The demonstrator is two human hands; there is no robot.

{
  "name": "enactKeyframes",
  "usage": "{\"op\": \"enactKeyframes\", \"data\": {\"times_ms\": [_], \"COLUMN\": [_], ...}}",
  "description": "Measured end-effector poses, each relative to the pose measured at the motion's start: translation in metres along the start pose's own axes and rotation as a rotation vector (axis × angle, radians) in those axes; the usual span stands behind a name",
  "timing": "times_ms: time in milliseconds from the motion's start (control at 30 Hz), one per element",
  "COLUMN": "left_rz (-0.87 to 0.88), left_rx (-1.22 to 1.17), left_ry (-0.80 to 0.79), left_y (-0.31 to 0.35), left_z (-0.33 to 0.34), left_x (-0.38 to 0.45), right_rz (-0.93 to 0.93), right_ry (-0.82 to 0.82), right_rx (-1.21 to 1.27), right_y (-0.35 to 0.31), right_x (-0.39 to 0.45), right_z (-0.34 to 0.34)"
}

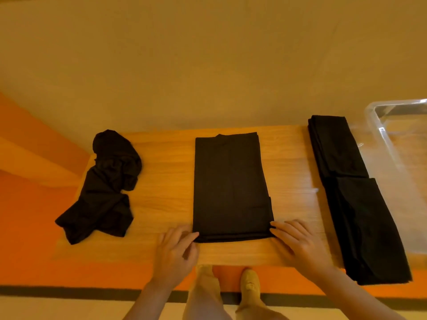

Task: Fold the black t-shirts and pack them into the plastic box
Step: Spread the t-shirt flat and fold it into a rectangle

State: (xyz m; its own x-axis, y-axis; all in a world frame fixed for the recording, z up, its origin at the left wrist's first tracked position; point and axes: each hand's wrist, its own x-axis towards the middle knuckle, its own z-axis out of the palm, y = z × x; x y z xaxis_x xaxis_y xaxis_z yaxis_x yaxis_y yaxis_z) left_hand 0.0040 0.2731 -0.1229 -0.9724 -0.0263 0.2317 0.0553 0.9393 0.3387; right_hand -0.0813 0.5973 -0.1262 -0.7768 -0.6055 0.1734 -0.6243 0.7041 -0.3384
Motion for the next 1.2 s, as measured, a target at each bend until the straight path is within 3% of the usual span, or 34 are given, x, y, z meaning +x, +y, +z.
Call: {"op": "enactKeyframes", "data": {"times_ms": [200,333,500,967,1200], "left_rz": [-0.012,-0.061,-0.057,-0.047,-0.049], "left_rx": [-0.005,-0.004,0.14,0.112,0.007], "left_ry": [0.066,-0.114,-0.272,-0.304,-0.14], "left_y": [0.026,0.052,0.034,0.063,0.054], "left_z": [0.004,0.043,0.065,0.059,0.053], "left_x": [0.056,0.106,0.091,0.044,0.133], "right_rz": [0.054,0.15,0.246,0.333,0.291], "right_ry": [0.135,-0.03,-0.152,-0.184,-0.116], "right_rx": [0.07,-0.021,-0.126,-0.101,-0.08], "right_y": [-0.028,-0.045,-0.03,-0.048,-0.021], "right_x": [0.071,0.117,0.105,0.054,0.125], "right_z": [-0.005,0.032,0.051,0.043,0.036]}}
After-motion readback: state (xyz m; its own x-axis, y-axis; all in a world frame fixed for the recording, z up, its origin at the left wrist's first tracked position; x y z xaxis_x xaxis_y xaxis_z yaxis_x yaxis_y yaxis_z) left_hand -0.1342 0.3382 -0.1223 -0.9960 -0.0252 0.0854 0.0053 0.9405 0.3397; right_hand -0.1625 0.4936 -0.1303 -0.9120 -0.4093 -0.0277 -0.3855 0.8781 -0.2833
